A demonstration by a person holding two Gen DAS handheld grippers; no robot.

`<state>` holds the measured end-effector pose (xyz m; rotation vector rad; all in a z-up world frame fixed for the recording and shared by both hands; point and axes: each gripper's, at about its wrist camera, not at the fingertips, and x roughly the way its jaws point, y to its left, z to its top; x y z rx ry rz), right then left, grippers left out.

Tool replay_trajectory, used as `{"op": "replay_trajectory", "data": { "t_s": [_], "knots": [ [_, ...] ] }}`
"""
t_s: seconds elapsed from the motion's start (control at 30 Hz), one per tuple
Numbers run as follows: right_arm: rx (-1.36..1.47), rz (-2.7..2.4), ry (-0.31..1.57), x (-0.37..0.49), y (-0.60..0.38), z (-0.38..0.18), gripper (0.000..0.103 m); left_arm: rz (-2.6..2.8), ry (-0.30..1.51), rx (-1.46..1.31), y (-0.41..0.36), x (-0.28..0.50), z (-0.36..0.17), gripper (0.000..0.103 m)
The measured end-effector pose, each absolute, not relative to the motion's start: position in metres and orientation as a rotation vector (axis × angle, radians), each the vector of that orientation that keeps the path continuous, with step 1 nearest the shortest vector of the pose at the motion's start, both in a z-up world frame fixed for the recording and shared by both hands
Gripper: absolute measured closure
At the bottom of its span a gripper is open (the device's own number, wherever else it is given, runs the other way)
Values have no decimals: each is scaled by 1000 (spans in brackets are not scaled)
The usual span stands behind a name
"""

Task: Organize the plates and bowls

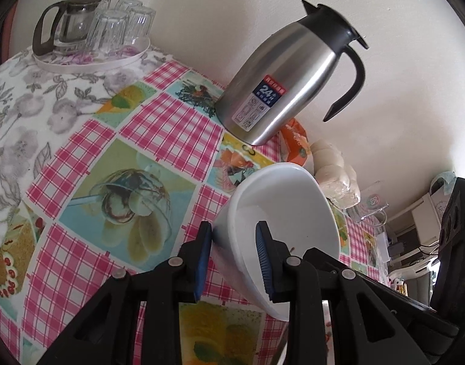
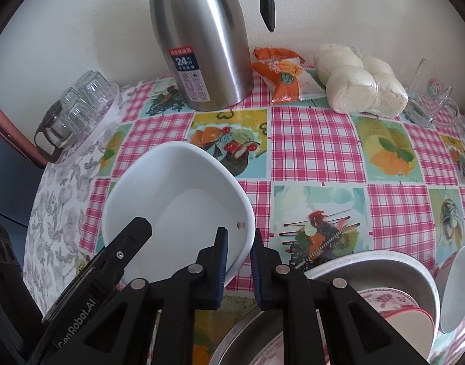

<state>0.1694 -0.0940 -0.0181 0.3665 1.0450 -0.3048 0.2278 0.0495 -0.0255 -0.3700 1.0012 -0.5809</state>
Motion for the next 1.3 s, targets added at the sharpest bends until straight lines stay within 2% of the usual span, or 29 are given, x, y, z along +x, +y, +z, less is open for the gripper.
{"op": "replay_trajectory", "data": {
  "t_s": [0.8, 1.3],
  "knots": [
    [386, -277, 909, 91, -105, 57, 87, -625, 888, -216, 34, 149, 41, 72],
    [404, -250, 758, 28, -112, 86, 87, -646, 781, -162, 28, 96, 72, 72]
  ]
}}
